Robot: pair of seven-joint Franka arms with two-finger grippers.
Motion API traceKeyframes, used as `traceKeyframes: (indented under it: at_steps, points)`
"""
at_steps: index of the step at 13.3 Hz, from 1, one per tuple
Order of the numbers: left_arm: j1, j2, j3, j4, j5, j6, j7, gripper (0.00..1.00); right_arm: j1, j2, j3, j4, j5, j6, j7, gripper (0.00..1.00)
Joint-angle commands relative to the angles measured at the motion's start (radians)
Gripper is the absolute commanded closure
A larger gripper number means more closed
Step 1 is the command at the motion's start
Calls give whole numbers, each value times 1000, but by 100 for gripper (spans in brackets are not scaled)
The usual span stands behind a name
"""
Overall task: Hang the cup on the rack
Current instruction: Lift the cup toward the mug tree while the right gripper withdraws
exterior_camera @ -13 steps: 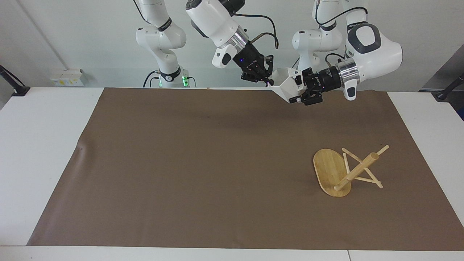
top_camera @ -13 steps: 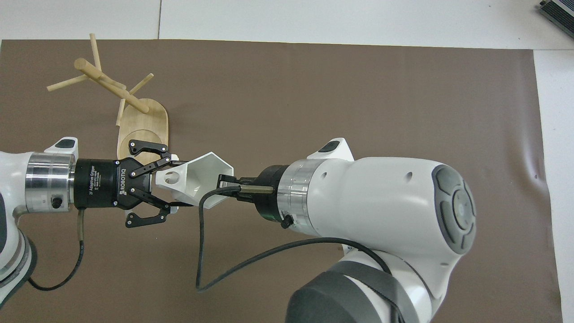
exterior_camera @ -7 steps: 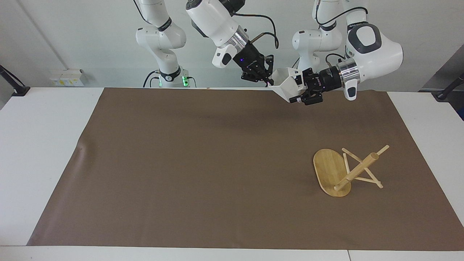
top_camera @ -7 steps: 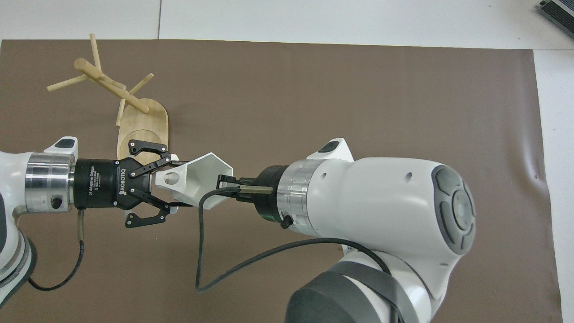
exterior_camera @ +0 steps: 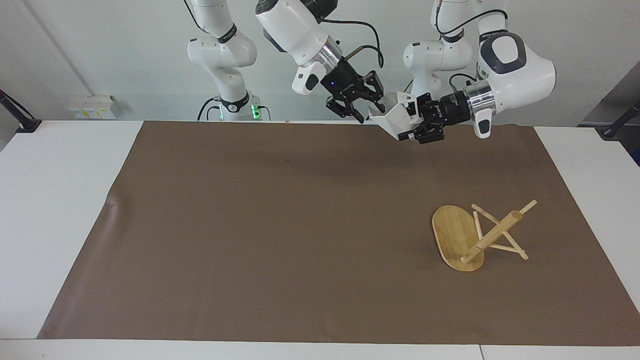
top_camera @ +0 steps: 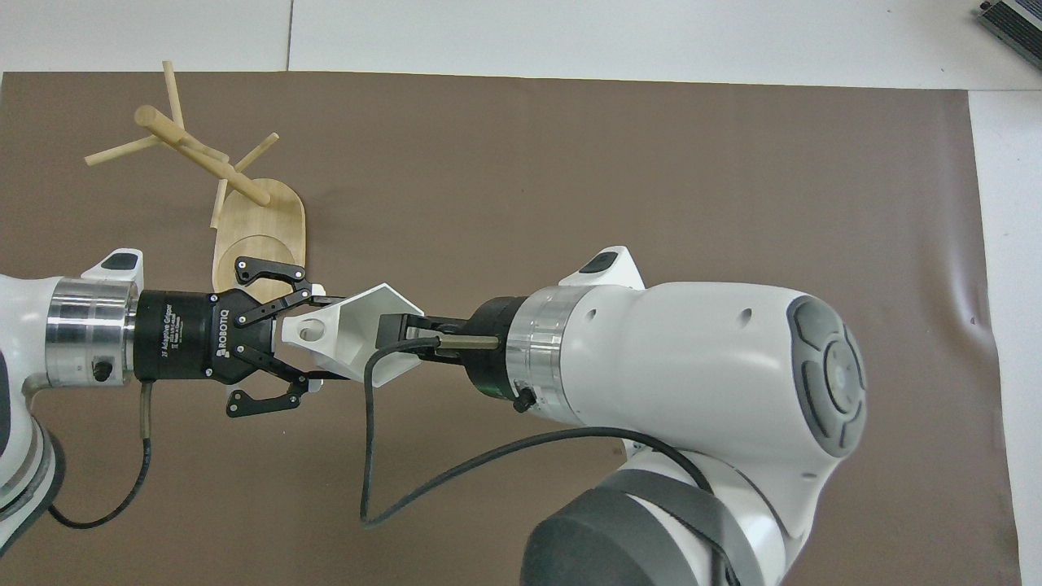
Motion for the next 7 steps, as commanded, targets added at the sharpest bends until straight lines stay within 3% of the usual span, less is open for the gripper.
traceKeyframes:
  at_steps: [1,3,7]
  points:
    - [8,-8,9,-1,61,-25,11,100,-9,3,1,-4,18,5,-64,15]
    - [19,-6,7,-3,112,-11,13,100,-11,3,-1,-6,18,2,-69,0]
    - [45,-3,9,-1,176,-1,-10,100,-11,3,-5,-6,18,2,-99,0]
